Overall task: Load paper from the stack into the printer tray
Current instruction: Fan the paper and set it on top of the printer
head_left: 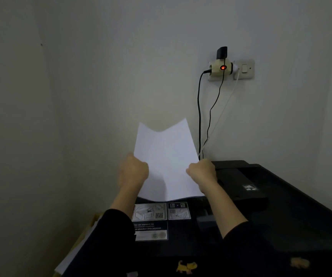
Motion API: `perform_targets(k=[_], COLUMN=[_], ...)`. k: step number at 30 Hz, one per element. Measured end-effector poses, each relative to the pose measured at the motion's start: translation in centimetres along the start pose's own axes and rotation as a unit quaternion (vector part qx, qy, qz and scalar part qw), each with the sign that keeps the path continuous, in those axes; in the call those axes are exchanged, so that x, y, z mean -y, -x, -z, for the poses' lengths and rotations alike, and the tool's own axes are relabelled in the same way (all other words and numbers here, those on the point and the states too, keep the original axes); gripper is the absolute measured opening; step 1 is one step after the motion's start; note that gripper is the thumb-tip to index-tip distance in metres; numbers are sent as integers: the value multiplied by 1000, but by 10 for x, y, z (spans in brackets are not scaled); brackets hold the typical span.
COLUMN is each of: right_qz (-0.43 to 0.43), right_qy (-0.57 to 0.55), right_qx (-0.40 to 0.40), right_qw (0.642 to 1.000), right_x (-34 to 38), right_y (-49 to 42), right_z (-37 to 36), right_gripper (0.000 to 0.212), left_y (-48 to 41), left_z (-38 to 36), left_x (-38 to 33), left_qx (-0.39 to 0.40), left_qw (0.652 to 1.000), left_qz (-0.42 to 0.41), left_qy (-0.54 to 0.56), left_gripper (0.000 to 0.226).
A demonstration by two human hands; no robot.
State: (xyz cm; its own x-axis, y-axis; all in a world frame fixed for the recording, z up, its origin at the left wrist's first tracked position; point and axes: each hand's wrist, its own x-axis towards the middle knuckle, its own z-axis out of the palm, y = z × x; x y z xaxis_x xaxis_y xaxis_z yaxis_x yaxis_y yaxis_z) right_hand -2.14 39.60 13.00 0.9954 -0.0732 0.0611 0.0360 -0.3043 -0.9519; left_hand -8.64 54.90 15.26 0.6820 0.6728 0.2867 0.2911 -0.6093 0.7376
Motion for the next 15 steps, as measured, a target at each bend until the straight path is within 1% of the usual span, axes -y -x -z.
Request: perform_targets(k=[1,3,4,6,7,8,9,10,11,12,13,15], right_qz=[-14,-30,-32,-33,-28,-25,-22,-24,-21,-16,-5,10], right_qy=[15,62,87,136,160,185,210,228,247,264,292,349], right_qx=[16,44,56,77,86,92,91,85,81,73,66,37], right_qw=[1000,997,994,987,983,978,973,970,965,961,954,936], right_x=[-2,-7,-9,-15,-16,-17,-17,-20,-20,-21,-18,-16], right_y=[2,8,10,13,17,19,24,22,26,25,32,37], right_z=[0,-1,-2,-5,-5,-6,-6,-8,-8,-10,-9,-9], right_gripper=[17,3,4,16,17,11,4,13,18,14,4,17], left_y=[2,9,12,17,19,21,23,24,25,26,27,30], left_z=[2,4,3,0,-3,-5,-7,-9,-11,-13,-14,-15], left_x=[2,7,11,18,22,25,27,29,30,30,30,30], left_qx=[20,64,83,118,131,138,143,142,136,126,114,97], left_qw=[999,995,991,982,978,975,973,972,969,965,959,937], left_qz=[3,13,16,16,17,20,27,33,36,34,31,27], left_qy=[-28,-80,-104,-145,-161,-171,-178,-186,-202,-226,-259,-335], left_gripper=[42,37,35,34,34,33,33,32,31,30,31,34])
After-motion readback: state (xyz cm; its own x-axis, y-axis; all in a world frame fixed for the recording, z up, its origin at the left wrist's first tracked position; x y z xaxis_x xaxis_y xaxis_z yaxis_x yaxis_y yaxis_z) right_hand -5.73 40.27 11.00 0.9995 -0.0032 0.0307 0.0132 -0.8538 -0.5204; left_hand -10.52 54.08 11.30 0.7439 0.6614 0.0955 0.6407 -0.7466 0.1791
